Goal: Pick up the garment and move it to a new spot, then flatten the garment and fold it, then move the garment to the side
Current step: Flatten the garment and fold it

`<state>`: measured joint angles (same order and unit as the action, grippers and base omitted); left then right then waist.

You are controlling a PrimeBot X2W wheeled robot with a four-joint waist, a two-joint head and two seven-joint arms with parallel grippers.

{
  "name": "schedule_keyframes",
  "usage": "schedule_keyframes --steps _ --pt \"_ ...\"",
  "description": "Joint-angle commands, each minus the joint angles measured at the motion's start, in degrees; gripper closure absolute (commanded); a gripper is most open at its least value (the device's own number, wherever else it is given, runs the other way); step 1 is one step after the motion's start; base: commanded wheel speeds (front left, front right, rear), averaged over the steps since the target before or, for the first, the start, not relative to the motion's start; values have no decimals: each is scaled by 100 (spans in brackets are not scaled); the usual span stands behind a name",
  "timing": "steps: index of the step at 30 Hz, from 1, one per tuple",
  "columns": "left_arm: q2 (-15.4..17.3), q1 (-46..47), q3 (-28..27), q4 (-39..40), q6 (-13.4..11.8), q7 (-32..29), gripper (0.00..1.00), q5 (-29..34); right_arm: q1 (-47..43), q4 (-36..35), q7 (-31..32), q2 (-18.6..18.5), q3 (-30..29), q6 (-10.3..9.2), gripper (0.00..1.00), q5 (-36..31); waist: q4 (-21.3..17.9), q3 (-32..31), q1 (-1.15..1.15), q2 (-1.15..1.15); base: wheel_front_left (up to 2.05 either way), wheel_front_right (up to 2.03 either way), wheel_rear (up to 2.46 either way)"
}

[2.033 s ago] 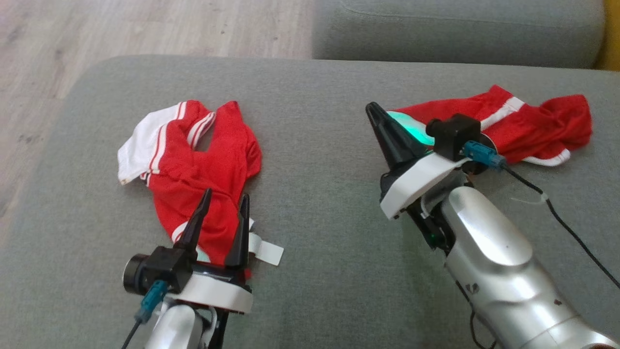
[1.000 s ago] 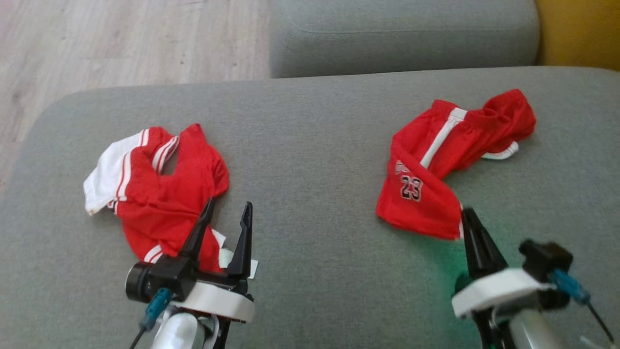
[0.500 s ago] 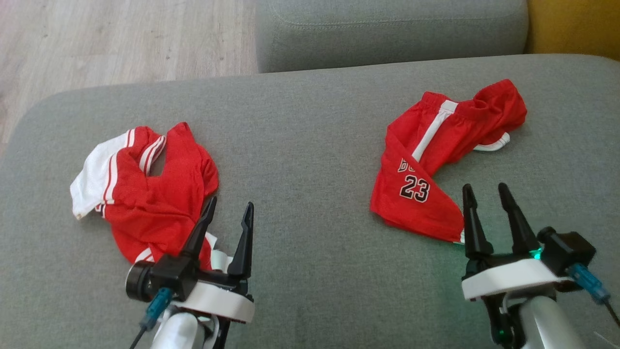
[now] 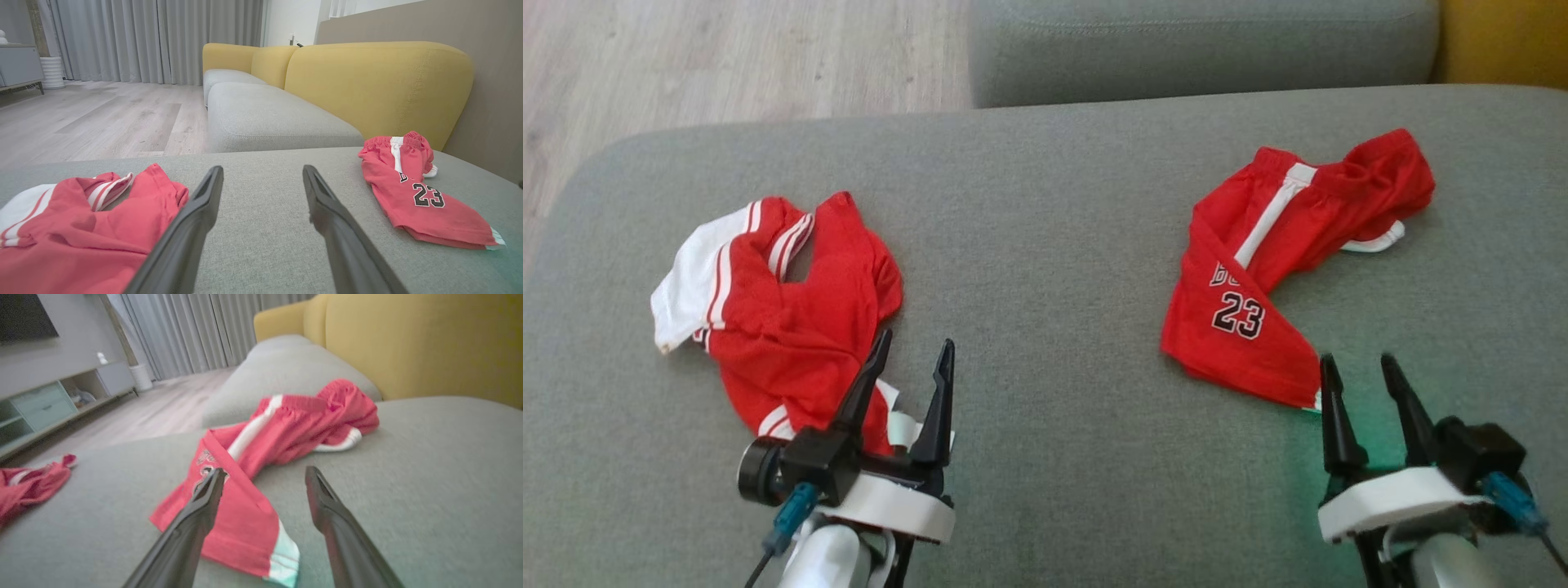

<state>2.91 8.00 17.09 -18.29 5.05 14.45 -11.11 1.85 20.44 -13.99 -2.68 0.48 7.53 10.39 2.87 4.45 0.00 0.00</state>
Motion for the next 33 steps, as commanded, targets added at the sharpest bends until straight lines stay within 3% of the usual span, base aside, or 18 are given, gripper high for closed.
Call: schedule_keyframes --steps 1,6,12,13,14,15,23,33 --pt "-3 300 -137 167 -21 55 0 -4 263 -27 58 -21 110 -4 0 -12 35 52 0 0 0 0 0" --pt "-3 365 -97 140 -16 55 0 -7 555 806 354 -21 19 -4 0 99 132 192 0 0 0 0 0" --pt "-3 427 -94 110 -12 55 0 -7 854 1509 295 -21 148 -4 0 278 197 262 0 0 0 0 0" --pt "-3 432 -96 103 -14 55 0 -8 895 1602 286 -20 195 -4 11 318 202 259 0 0 0 0 0" --pt "-3 434 -100 98 -17 55 0 -9 934 1685 274 -20 239 -4 76 360 203 253 0 0 0 0 0" --pt "-3 433 -109 93 -20 55 0 -9 971 1748 251 -20 289 -4 100 389 201 244 0 0 0 0 0" --pt "-3 387 -174 90 -36 55 0 -8 1236 1526 -18 -20 390 -4 100 501 160 101 0 0 0 0 0" --pt "-3 293 -94 118 -89 55 0 -117 2078 -517 -39 -70 518 -4 100 149 311 -213 0 0 0 0 0"
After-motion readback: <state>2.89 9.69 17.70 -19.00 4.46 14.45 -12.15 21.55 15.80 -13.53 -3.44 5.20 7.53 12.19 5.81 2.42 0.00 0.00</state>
